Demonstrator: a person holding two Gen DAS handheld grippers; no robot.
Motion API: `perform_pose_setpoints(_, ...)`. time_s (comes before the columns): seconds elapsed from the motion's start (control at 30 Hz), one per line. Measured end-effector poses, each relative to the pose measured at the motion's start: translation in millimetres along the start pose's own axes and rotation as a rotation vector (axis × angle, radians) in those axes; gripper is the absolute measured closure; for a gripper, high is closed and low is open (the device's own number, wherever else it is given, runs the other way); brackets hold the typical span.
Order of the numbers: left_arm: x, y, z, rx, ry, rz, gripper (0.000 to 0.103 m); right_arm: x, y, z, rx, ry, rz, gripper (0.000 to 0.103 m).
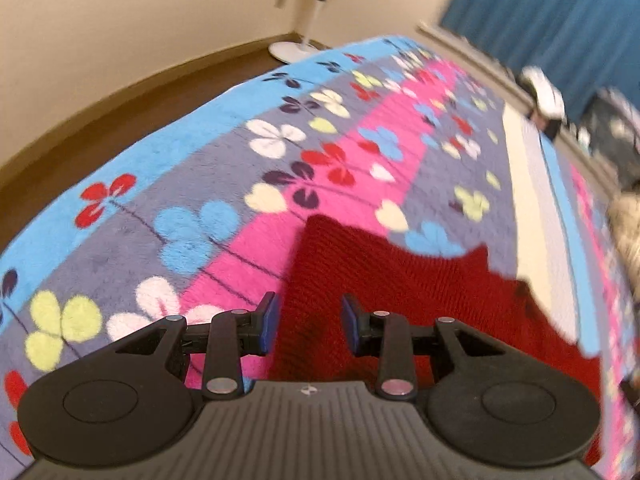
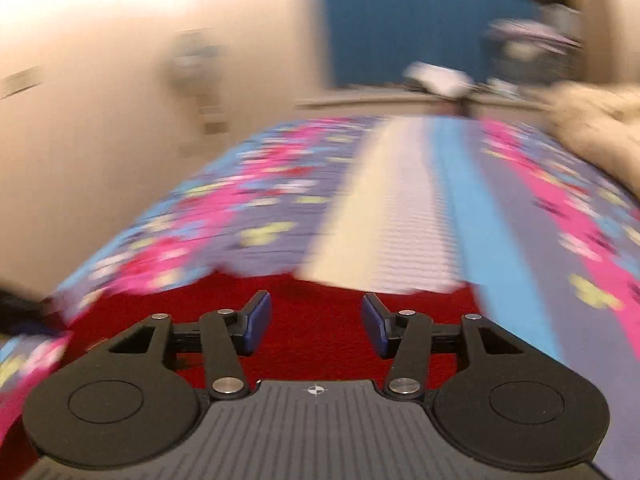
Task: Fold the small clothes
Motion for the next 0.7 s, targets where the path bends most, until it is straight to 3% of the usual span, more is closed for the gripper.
perform_pose_setpoints(0.17,-2.4,1.3,-8.6,0.066,-0.103,-0.041,0.059,6.0,5.9,54.8,0.158,0.234,-0.057,0.05)
perform_pose_setpoints(0.3,8.1,3.9,-5.0,0.087,-0.119,-0.121,0.059,9.9,8.3,74.2,0.176,0.332,-0.084,0.05)
perform_pose_setpoints(0.57,24.0,-19.3,-3.4,0.097,-0.137,-0.168,0.059,11.5,15.6,77.8,0.195,0.373,-0.107,0.05)
perform_pose_setpoints(0.7,32.6,-20.6,3.9,0.09,-0.073,-0.208,0.059,10.9,15.9,78.2,0.199,0.374,-0.105,0.05)
Point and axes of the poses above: each gripper's, at about its wrist camera, not at the fingertips, and y roughly the way its jaws point, z to its right, x to its underside, the point moved 3 cm from there along y, roughly the way its jaws point, and after that the axes turned 4 degrees about z, right-handed, at the moved point
